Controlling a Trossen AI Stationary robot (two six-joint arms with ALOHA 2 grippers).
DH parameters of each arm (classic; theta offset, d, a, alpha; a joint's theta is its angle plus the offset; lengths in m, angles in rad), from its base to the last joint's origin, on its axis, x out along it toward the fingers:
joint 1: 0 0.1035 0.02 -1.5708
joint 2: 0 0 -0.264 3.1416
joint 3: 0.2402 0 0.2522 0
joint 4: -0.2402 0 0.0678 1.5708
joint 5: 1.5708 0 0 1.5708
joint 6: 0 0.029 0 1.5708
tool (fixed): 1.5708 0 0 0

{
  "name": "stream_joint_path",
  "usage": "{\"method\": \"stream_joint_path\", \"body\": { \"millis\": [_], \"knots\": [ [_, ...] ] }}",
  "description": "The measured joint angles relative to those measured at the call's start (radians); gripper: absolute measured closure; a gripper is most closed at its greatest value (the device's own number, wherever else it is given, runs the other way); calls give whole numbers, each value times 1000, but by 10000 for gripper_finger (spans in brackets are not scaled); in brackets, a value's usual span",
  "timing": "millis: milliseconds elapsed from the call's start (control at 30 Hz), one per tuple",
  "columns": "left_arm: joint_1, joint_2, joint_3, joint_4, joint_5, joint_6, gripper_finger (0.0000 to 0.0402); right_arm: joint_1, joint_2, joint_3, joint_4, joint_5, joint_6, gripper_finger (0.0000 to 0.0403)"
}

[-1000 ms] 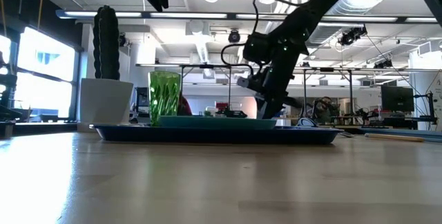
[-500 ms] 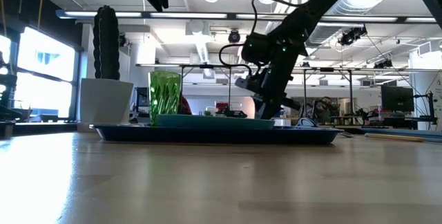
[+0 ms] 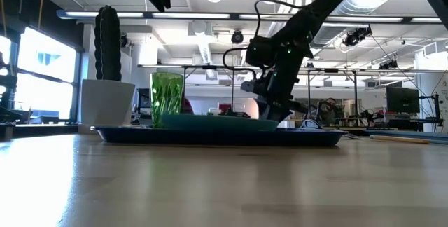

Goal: Pick and place plate/cup/fork/spoon on tray
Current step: Put the light blue plate on the blue tray, then put the orange spoon on the blue tray to the right of the green plate

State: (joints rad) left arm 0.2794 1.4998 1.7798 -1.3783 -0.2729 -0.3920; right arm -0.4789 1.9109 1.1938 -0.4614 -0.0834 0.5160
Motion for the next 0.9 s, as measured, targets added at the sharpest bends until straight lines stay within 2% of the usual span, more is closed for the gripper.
{"method": "stream_joint_path", "body": {
  "millis": [200,700,900],
  "knots": [
    [0,0,0,0,0,-1,287,-5,-10,0,-4,3,0,297],
    [0,0,0,22,0,-1,287,-19,-24,27,-27,0,-36,295],
    [0,0,0,22,0,-1,287,-19,-25,97,-112,63,-87,295]
  ]
}}
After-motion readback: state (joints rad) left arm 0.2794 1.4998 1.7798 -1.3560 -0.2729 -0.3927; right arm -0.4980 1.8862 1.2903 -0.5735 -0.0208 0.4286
